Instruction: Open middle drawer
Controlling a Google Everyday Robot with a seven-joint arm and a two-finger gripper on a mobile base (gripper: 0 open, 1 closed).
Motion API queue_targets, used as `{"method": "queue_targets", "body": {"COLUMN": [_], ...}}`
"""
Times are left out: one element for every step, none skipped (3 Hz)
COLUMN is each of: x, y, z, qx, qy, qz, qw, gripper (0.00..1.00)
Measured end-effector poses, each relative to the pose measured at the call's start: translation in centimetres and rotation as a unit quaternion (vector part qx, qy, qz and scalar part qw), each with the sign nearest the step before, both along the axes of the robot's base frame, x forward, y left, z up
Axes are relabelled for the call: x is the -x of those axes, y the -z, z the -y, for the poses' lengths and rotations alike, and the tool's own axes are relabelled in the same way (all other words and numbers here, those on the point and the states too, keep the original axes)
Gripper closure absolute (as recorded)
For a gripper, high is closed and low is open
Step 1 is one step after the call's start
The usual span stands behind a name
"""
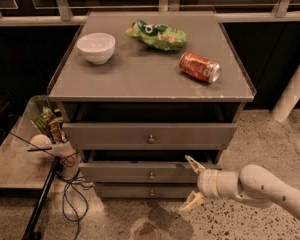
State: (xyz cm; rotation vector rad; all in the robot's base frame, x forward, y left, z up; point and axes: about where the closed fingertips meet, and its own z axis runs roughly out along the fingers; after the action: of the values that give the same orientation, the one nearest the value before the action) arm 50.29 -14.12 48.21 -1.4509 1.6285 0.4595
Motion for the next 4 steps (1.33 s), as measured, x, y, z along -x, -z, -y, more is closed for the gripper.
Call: {"method": "queue_targets", "body": {"x": [-1.0,-2.9,-4.8,-7.3], "y": [0.5,1.5,3.1,7.0], "z": [-0.1,0.2,0.3,1.1], "qx": [-0.007,-0.012,-0.009,0.015], "qy": [0.002,0.015,0.025,0.041], "qz": [0.001,0.0,-0.003,-0.012], "qw": [1.0,0.9998,0.9997,0.999], "gripper": [0.0,0.0,0.0,0.0]}}
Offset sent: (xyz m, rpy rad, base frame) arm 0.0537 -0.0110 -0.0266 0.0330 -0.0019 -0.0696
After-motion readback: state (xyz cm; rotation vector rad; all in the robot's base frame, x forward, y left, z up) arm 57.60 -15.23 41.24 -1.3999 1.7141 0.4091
